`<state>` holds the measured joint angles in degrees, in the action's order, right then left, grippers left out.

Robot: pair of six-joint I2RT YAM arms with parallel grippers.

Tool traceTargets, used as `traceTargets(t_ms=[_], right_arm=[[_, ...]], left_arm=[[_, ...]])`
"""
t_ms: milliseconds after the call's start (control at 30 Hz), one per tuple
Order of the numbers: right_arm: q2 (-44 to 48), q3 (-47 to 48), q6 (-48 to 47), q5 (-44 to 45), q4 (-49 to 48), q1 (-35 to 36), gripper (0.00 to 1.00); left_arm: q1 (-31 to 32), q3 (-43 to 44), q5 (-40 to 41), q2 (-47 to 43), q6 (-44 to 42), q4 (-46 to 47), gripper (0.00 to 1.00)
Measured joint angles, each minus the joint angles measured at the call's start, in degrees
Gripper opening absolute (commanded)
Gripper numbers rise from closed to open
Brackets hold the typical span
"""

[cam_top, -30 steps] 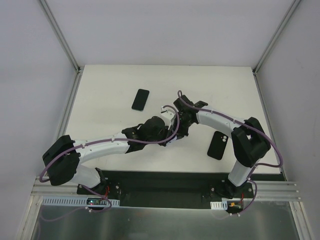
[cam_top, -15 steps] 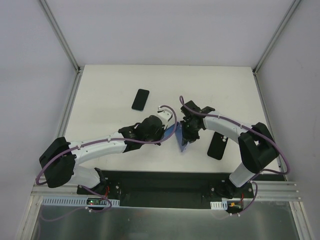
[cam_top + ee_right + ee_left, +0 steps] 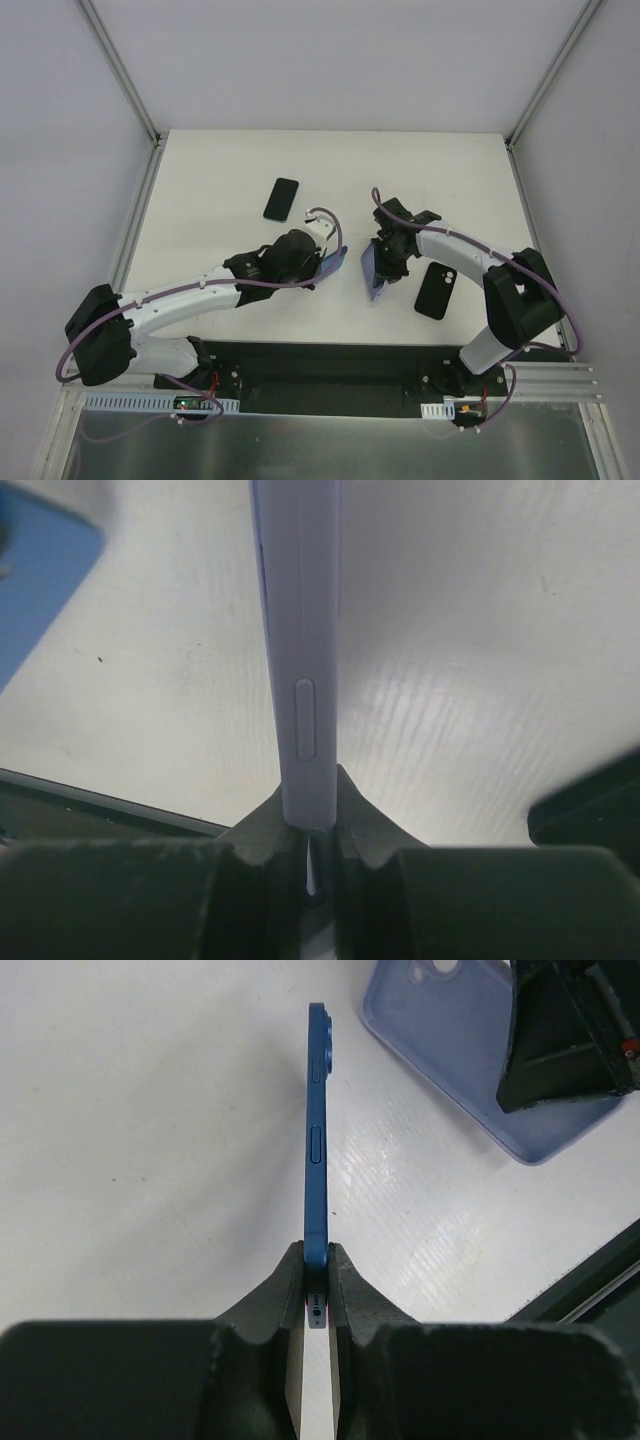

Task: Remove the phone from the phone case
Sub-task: Remove the phone case from the phone, then place the phone case at the center of the board, then place the phone at the center of the board.

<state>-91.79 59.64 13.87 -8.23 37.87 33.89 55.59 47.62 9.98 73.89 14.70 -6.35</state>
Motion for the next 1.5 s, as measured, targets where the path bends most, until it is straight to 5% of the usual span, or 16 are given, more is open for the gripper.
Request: traceTargets(t_ms=[333,767,867,900,933,1033,1200,1500], right_arm=[[3.76,-3.02,1.16,-5.53,-5.4,-12.81,0.02],[1.57,-6.21,6.45,-12.15,-22.27,-33.55,0.03],[-0.98,-6.21,6.38,-11.98,-23.61,-37.88,0.22],[-1.97,-6.19,6.32,-11.74,-23.82,-39.19,0.46],[-2.75,-6.19,6.34,-11.45,-23.91,-40.13,0.57],[-5.46,-5.18,6.49,-10.27,-22.18,-42.88,0.77],[-5.11,-2.6,5.97,-4.66,-19.12,-44.11,0.86],[6.01,-2.78,5.14,6.29,-9.4,-44.19,0.87]], left_arm=[[-1.7,0.5,8.09,-9.77,0.61,-2.56,0.0],[-1.7,8.13,21.44,3.37,-3.91,-12.22,0.0],[-1.66,9.46,23.82,7.28,-3.8,-14.21,0.0],[-1.66,9.79,24.28,8.28,-3.78,-14.49,0.0],[-1.6,10.25,24.98,9.44,-3.65,-14.99,0.0],[-1.31,12.02,26.88,12.33,-3.5,-16.17,0.0],[0.44,15.74,30.97,17.09,-3.3,-18.21,0.0],[2.58,22.62,35.47,25.92,-2.16,-21.57,0.0]])
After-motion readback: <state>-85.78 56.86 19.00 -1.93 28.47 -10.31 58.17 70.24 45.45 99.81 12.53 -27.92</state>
